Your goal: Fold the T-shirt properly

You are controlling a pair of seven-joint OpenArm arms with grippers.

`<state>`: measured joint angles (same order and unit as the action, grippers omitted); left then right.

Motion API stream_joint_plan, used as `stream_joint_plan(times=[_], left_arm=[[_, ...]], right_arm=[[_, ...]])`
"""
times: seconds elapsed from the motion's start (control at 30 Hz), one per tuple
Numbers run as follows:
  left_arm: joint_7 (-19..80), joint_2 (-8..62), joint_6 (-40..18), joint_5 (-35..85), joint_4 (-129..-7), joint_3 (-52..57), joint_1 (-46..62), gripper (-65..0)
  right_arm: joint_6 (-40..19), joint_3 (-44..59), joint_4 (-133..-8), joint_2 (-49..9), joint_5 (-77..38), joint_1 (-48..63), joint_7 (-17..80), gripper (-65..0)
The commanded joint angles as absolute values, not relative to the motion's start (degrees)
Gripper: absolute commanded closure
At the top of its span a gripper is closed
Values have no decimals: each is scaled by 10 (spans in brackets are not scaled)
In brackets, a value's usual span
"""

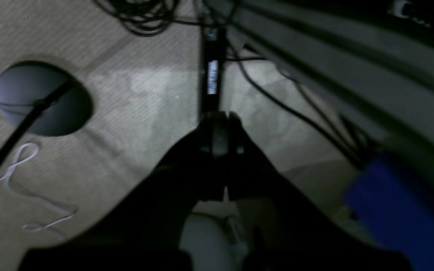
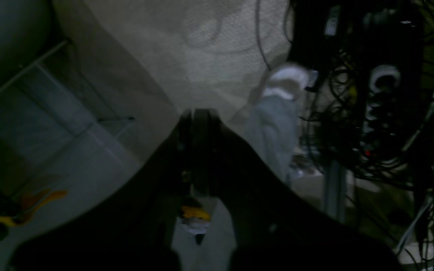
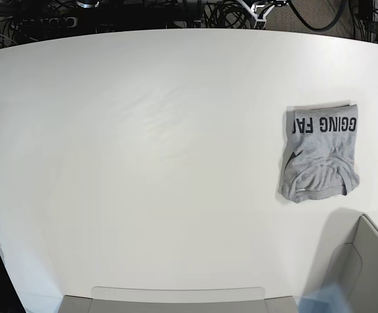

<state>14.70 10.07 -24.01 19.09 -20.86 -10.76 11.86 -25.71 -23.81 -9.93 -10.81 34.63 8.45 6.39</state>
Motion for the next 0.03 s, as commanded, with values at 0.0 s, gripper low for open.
stream_joint_plan(times=[0.0], left_arm=[[146,99,-244,192,-211,-107,122,0]], right_arm=[[-264,-238,-92,-106,346,87,66,0]])
